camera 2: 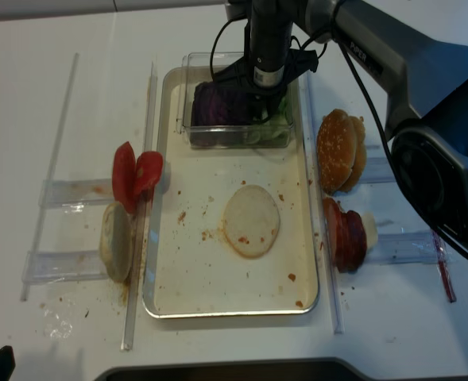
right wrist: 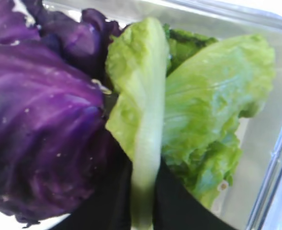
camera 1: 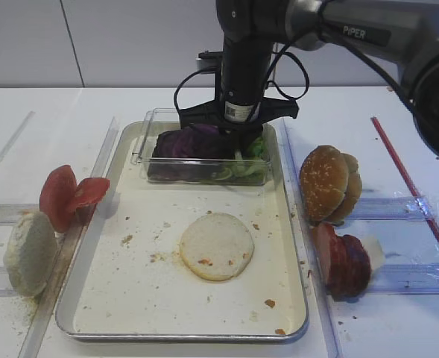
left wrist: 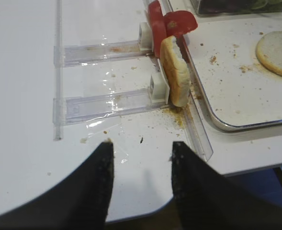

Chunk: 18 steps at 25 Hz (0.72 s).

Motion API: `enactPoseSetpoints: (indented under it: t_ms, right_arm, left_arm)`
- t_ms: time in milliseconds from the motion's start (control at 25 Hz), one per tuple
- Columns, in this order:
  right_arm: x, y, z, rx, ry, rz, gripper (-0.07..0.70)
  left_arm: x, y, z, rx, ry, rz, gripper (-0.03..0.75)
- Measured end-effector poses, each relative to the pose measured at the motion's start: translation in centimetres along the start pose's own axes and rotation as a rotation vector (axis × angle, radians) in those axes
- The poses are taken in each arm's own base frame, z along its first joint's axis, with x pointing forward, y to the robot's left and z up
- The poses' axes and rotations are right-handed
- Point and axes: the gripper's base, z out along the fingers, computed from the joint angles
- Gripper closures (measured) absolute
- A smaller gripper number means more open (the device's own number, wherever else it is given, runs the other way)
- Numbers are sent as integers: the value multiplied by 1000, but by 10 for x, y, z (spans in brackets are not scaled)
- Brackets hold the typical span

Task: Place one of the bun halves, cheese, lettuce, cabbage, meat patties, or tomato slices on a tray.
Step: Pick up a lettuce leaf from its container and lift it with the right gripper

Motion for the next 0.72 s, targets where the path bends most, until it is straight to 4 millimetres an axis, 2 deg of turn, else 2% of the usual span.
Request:
enactPoseSetpoints:
  t_ms: [200,400,720]
  right_arm:
    - [0,0,0,0,-1,0,566]
    - [-2,1,-4,-5,-16,0,576]
    - [-5,4,-31,-47,-73,10,578]
  left_arm:
    - [0,0,0,0,0,0,430]
    - [0,0,0,0,0,0,430]
    - [0,0,0,0,0,0,430]
